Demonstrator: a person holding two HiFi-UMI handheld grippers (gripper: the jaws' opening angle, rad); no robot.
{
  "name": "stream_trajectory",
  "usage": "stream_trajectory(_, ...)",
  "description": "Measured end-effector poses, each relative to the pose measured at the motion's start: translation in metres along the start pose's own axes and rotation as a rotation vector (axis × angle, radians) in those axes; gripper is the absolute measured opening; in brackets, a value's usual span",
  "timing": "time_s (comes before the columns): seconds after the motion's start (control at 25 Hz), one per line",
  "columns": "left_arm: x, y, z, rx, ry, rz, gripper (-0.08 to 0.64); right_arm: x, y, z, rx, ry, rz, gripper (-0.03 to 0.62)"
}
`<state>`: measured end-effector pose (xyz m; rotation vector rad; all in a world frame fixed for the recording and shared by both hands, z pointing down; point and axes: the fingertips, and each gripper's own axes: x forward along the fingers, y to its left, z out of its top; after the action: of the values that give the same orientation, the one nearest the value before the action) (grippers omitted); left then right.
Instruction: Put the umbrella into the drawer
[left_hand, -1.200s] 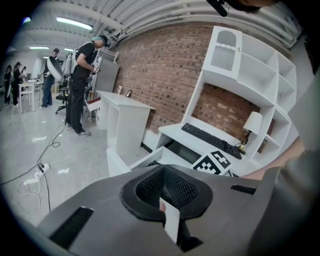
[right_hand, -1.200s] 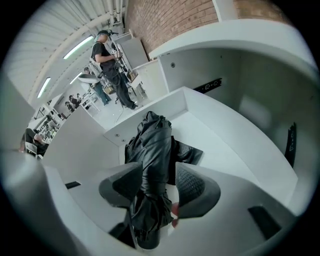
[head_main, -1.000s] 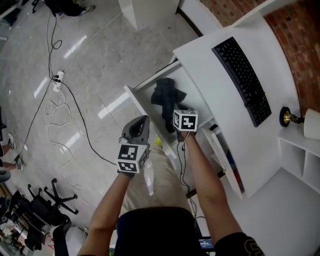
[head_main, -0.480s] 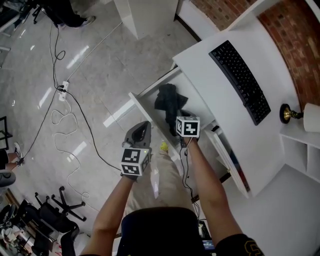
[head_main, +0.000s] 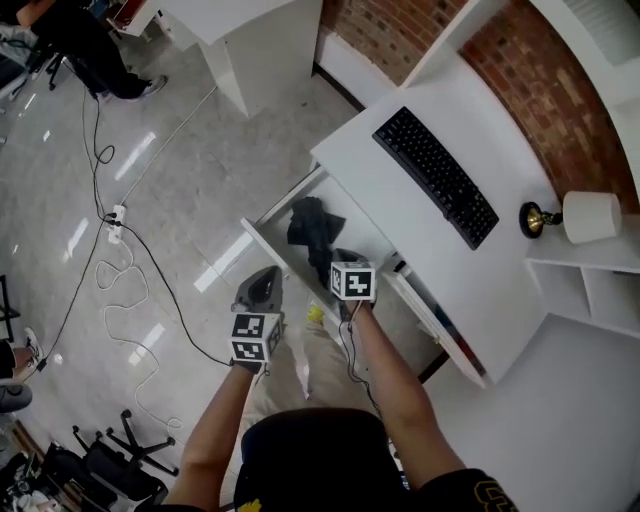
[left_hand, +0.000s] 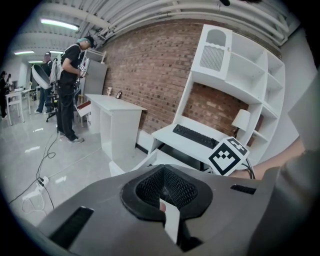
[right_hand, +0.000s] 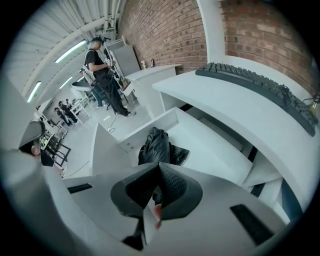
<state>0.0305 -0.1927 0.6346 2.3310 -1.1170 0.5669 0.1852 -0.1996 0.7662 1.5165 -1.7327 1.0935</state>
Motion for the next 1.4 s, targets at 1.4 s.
stream_trajectory(1.4,-0.069,-0.052,0.120,0.273,-0.106,-0.169,0.015,-0.204,0.037,0.057,0.120,-0.268,-0.046,0.003)
